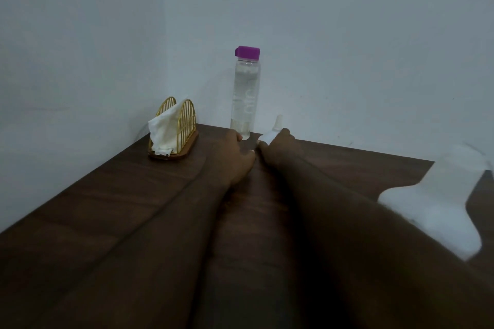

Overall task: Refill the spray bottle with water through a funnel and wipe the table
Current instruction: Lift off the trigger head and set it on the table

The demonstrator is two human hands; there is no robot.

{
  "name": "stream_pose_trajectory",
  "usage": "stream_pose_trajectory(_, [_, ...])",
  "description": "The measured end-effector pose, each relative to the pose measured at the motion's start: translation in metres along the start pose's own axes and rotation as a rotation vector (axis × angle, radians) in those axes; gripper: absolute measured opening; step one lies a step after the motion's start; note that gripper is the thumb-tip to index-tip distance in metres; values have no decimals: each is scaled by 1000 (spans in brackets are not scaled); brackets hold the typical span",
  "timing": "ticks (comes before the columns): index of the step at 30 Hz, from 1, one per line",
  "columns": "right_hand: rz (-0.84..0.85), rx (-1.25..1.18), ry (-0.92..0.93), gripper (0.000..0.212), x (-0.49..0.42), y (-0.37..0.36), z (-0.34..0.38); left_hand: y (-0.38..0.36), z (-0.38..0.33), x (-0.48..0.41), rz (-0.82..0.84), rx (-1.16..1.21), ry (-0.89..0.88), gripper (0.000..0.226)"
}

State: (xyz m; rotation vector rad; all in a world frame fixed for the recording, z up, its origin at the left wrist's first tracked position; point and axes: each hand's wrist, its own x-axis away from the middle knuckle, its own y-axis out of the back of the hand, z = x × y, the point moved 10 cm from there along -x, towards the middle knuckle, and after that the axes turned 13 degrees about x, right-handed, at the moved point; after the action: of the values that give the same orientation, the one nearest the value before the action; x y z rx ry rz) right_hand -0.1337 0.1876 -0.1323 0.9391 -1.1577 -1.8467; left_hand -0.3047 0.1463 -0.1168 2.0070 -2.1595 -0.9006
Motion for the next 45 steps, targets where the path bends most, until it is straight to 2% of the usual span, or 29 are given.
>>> stream_pose_trajectory(2, [37, -10, 18, 56, 16, 1, 3, 5, -9, 5, -26, -24, -36, 39])
stream_pose_trajectory(5, [53, -18, 61, 74, 52, 9, -4, 14, -32, 21, -85, -54, -154, 30])
stream_pose_trajectory(7, [11, 77, 134, 66, 86, 19, -8, 17, -47, 36, -83, -54, -217, 31])
stream_pose_trajectory(10, [24, 122, 310, 31, 139, 33, 1, 23, -62, 57, -110, -52, -274, 29])
stream_pose_trajectory(12, [34, 32, 335, 28, 171, 44, -5, 25, -65, 71, -118, -26, -273, 27])
stream_pose_trajectory(14, [52, -95, 292, 41, 199, 56, -24, 25, -66, 87, -118, 21, -270, 25])
stream_pose_trajectory(16, [33, -233, 209, 69, 221, 71, -47, 26, -68, 105, -111, 86, -273, 20])
stream_pose_trajectory(17, [12, -260, 206, 76, 230, 80, -54, 26, -68, 114, -97, 140, -264, 19])
stream_pose_trajectory(21, [-147, -247, 307, 65, 258, 122, -64, 12, -76, 143, 29, 472, -196, 45])
stream_pose_trajectory(26, [-264, -406, 294, 60, 271, 156, -93, -12, -108, 171, 96, 630, -234, 38])
stream_pose_trajectory(29, [-409, -481, 277, 69, 281, 177, -105, -14, -128, 178, 78, 733, -277, 51])
stream_pose_trajectory(33, [-402, -644, 292, 73, 284, 196, -110, -8, -151, 182, 9, 864, -322, 49])
stream_pose_trajectory(36, [-433, -752, 253, 64, 276, 231, -123, -21, -153, 173, -2, 958, -221, 46])
stream_pose_trajectory(37, [-452, -760, 235, 62, 272, 244, -130, -28, -152, 171, -2, 935, -186, 45])
stream_pose_trajectory(39, [-468, -739, 227, 59, 264, 269, -139, -49, -150, 169, 20, 735, -179, 49])
stream_pose_trajectory(41, [-444, -694, 254, 50, 255, 287, -144, -78, -149, 166, 98, 471, -169, 76])
stream_pose_trajectory(43, [-394, -685, 282, 43, 246, 295, -152, -104, -147, 160, 144, 331, -130, 99])
stream_pose_trajectory(45, [-336, -679, 280, 50, 238, 295, -161, -125, -145, 155, 166, 255, -108, 104])
